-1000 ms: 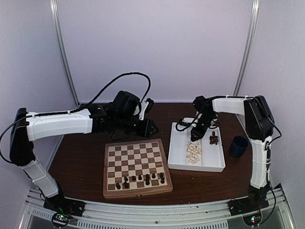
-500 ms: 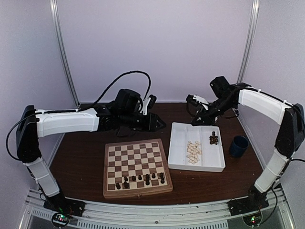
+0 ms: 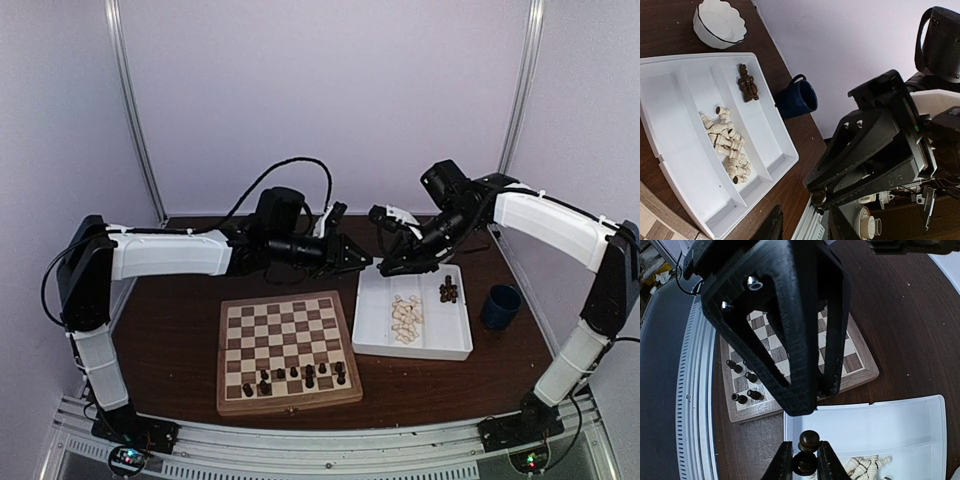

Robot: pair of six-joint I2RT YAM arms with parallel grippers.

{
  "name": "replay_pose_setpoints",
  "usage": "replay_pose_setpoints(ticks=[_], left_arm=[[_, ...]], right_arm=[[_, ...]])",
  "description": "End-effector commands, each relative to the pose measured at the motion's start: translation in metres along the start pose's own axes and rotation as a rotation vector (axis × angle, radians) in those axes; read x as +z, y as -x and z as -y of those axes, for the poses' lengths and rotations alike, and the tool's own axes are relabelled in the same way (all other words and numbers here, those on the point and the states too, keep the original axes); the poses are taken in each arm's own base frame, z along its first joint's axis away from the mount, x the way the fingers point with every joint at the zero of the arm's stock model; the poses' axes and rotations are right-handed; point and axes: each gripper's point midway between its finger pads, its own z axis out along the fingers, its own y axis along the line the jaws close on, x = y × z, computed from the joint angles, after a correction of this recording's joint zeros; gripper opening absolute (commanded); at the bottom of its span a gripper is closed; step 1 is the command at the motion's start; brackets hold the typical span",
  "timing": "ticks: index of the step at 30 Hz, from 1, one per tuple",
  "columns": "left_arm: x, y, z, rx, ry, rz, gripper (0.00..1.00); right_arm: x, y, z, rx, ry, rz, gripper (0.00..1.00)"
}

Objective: Set up the chess pieces on the board
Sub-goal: Pass from the right arm to the left

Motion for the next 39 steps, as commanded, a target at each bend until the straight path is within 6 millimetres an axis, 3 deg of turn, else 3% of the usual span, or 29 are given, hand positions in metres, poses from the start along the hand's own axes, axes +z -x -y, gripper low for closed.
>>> replay_pose_setpoints(ticks=[1,21,39], left_arm=[[0.001,0.012,0.031,0.004,-0.122,-0.003,0.3],[0.013,0.002,0.029,-0.041,-0.152,-0.053,0.25],[0.017,0.0,0.034,-0.04,-0.188,-0.064,0.09]], right_arm=[[-0.011,0.015,-0.009,-0.059,-0.025,0.015,0.19],[-0.013,0.029,-0.011,-0.058,-0.035,0.041,0.18],[-0.01,0.029,-0.013,-0.062,-0.033,0.036,0.19]])
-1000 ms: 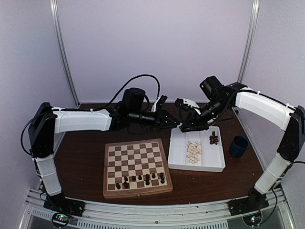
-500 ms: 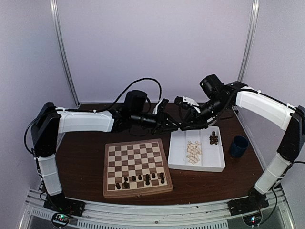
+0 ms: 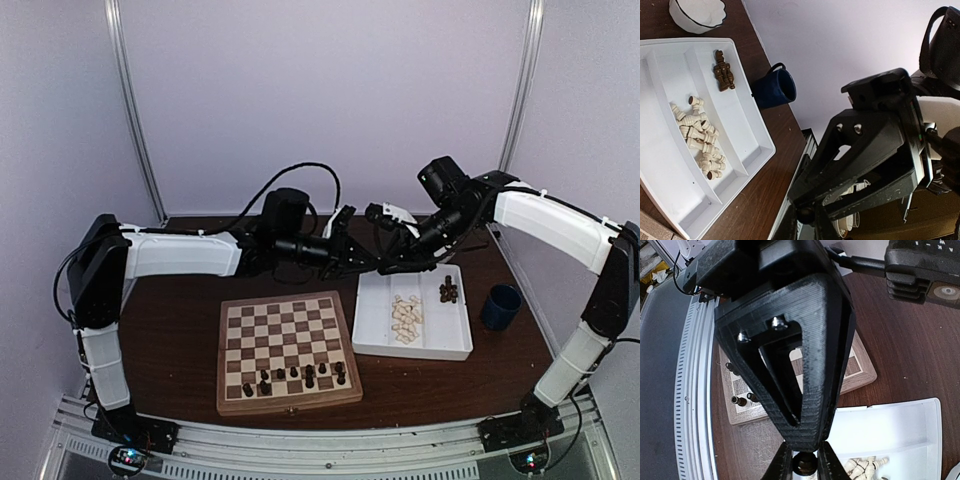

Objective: Set up the chess pieces on the board
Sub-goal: Pass from the right arm to the left, then place the pawn at g7.

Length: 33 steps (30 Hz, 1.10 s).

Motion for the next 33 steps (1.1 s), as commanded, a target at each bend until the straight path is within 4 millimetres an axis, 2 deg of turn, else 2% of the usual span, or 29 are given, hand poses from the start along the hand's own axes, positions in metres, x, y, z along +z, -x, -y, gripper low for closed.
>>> replay_pose_setpoints(ticks=[1,3,6,8,10,11,13,15,19,22,26,30,33], left_arm=[[0.004,0.006,0.02,0.05,-0.066,0.008,0.09],[0.003,0.007,0.019,0.052,-0.062,0.012,0.08],[-0.005,0.011,0.018,0.079,-0.028,0.024,0.06],[-0.018,0.014,0.015,0.114,0.027,0.034,0.06],[-0.034,0.016,0.011,0.16,0.109,0.039,0.06],[-0.047,0.01,0.006,0.173,0.182,0.022,0.06],[-0.068,0.004,-0.002,0.255,0.319,0.002,0.06],[-0.092,-0.005,-0.013,0.326,0.446,-0.016,0.06],[-0.145,-0.036,-0.047,0.38,0.698,-0.059,0.06],[-0.184,-0.066,-0.075,0.378,0.85,-0.086,0.06],[-0.224,-0.1,-0.094,0.356,0.972,-0.099,0.05],[-0.246,-0.131,-0.101,0.334,1.011,-0.133,0.05],[-0.249,-0.153,-0.105,0.337,1.01,-0.181,0.05]], right_arm=[[-0.011,0.019,-0.006,-0.038,-0.017,0.045,0.19],[-0.012,0.02,-0.005,-0.034,-0.02,0.047,0.2],[-0.018,0.019,-0.008,-0.026,-0.019,0.043,0.33],[-0.03,0.019,-0.013,-0.011,-0.008,0.055,0.44],[-0.046,0.018,-0.014,0.036,0.011,0.088,0.52],[-0.055,0.017,-0.014,0.07,0.024,0.114,0.56],[-0.069,0.011,-0.005,0.133,0.02,0.153,0.61],[-0.074,-0.004,0.007,0.178,-0.016,0.146,0.63],[-0.076,-0.028,0.023,0.244,-0.071,0.133,0.63],[-0.071,-0.039,0.025,0.262,-0.089,0.118,0.63],[-0.067,-0.046,0.027,0.27,-0.097,0.103,0.64],[-0.066,-0.048,0.028,0.274,-0.095,0.093,0.64],[-0.064,-0.05,0.029,0.277,-0.093,0.088,0.64]])
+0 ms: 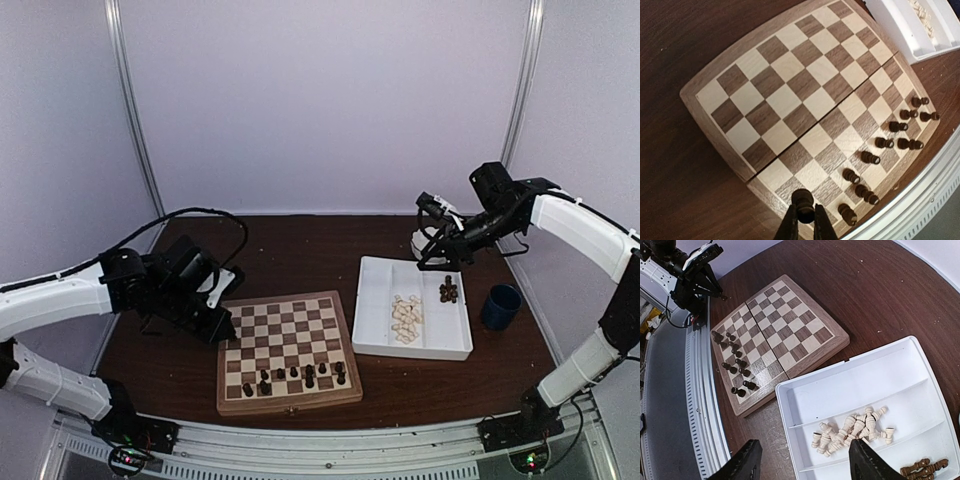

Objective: Set up the chess pieces on the board
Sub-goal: Place the pawn at g7.

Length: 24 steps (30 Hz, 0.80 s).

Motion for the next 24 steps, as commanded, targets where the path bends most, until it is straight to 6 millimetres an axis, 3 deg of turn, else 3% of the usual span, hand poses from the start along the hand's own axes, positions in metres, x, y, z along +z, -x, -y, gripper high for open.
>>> replay_pose_setpoints(ticks=[1,5,24], left_arm=[[-0.006,-0.025,-0.005,0.05,0.04,-0.028,0.05],[0.004,-0.039,0.003,0.111,0.025,-0.057,0.06],[0.052,-0.048,0.035,0.204,-0.069,-0.123,0.06]], right_arm=[[0.0,0.001,0.003,-0.005,-0.012,0.003,0.64],[0.001,0.0,0.004,-0.006,-0.016,-0.002,0.64],[0.001,-0.004,0.005,-0.011,-0.027,-0.015,0.64]])
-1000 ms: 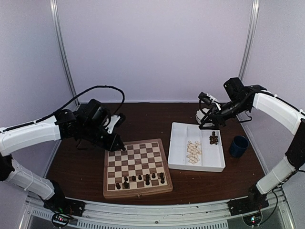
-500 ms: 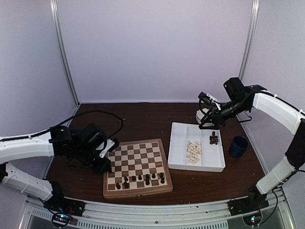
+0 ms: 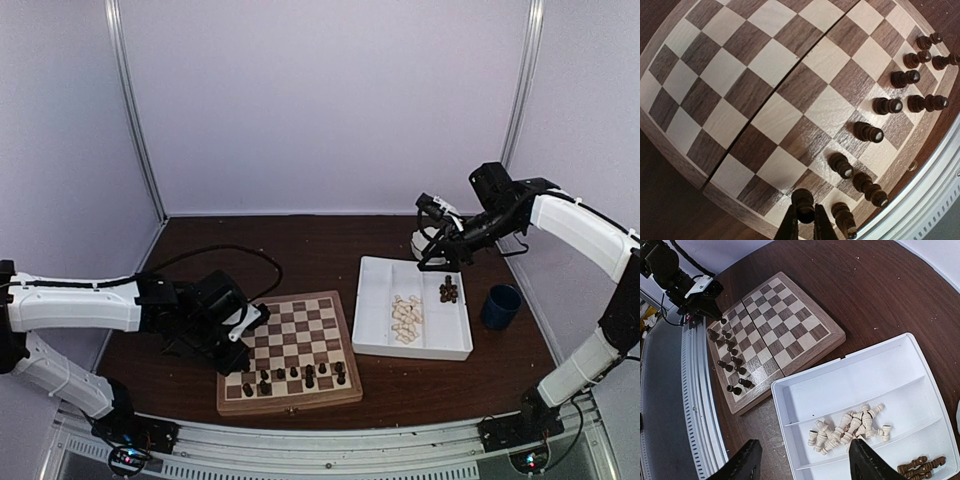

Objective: Set up the chess pieces on the board
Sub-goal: Place the pawn at g7.

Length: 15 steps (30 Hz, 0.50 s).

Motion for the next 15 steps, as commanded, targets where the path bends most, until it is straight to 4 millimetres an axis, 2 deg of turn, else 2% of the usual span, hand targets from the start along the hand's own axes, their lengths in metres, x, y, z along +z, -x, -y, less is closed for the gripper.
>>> replay_pose_setpoints(ticks=[1,6,15], left_arm=[[0.01,0.006,0.012,0.029,-0.05,0.014,0.06],[0.019,-0.001,0.012,0.033,-0.053,-0.024,0.06],[0.02,-0.006,0.016,0.031,-0.083,-0.035,0.05]], right_arm=[[0.0,-0.002,0.001,-0.007,-0.008,-0.003,0.64],[0.0,-0.003,0.001,-0.011,-0.009,-0.007,0.64],[0.001,-0.005,0.001,-0.012,-0.009,-0.01,0.64]])
